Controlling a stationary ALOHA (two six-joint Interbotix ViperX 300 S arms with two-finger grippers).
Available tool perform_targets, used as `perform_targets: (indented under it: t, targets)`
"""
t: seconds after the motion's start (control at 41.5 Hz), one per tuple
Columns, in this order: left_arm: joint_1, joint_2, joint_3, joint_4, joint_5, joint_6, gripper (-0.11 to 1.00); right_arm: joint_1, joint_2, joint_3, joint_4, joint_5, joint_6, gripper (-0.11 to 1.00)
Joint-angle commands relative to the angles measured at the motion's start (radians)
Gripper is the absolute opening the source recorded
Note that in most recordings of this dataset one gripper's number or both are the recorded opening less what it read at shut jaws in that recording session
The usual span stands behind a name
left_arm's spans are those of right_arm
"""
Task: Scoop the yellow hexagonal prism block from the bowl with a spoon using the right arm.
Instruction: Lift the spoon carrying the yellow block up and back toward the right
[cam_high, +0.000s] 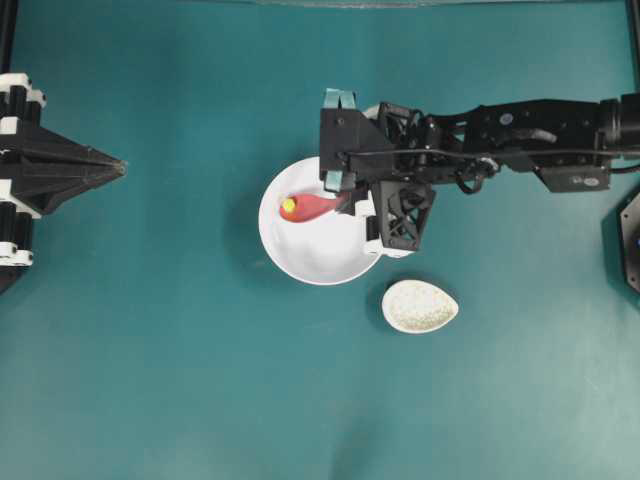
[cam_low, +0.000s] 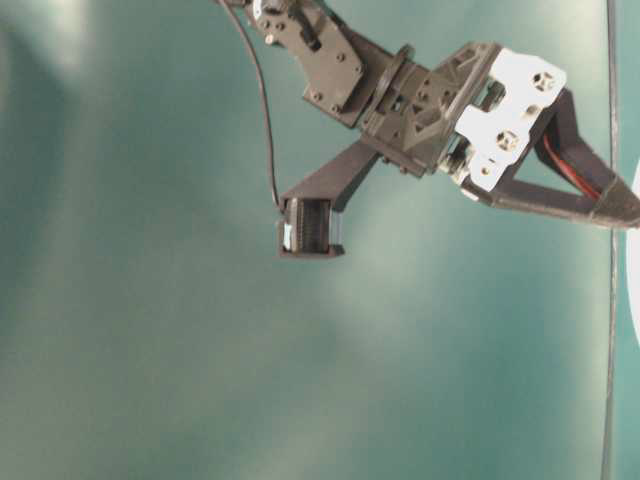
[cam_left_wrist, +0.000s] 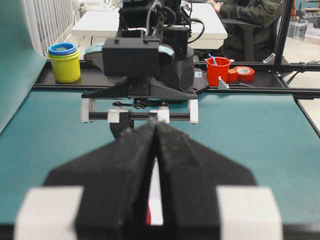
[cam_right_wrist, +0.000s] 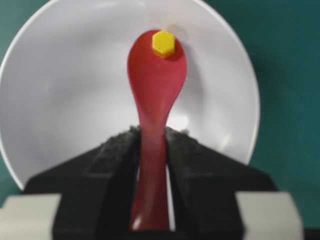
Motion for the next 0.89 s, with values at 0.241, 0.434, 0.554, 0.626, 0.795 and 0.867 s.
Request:
perform_targets:
  t: [0.241,0.434,0.554,0.626,0.795,0.867]
  targets:
    - [0.002,0.002,-0.026,0.002,0.003,-0.003,0.0,0.037,-0.114,0.103,0.003,-0.196,0.003,0.23]
    - [0.0,-0.002,-0.026,0.002,0.003,-0.003,0.0,0.058,-0.198,0.184,0.0,-0.342,-0.006,0.23]
    - [0.0,-0.002,-0.026,0.002,0.005,-0.006,0.0,0.078,-0.259,0.244,-0.005,-0.453,-0.015,0.23]
    - [0.0,-0.002,-0.026,0.002,0.003,-0.006,0.0,0.083,-0.298,0.279,-0.009,-0.503,-0.018,0.23]
    - [0.0,-0.002,-0.026,0.002,0.003,-0.006,0.0,0.084,-0.353,0.319,-0.009,-0.528,-0.018,0.23]
    - [0.0,-0.002,-0.026,0.002,0.003,-0.006,0.0,0.084,-0.368,0.322,-0.009,-0.525,-0.018,0.23]
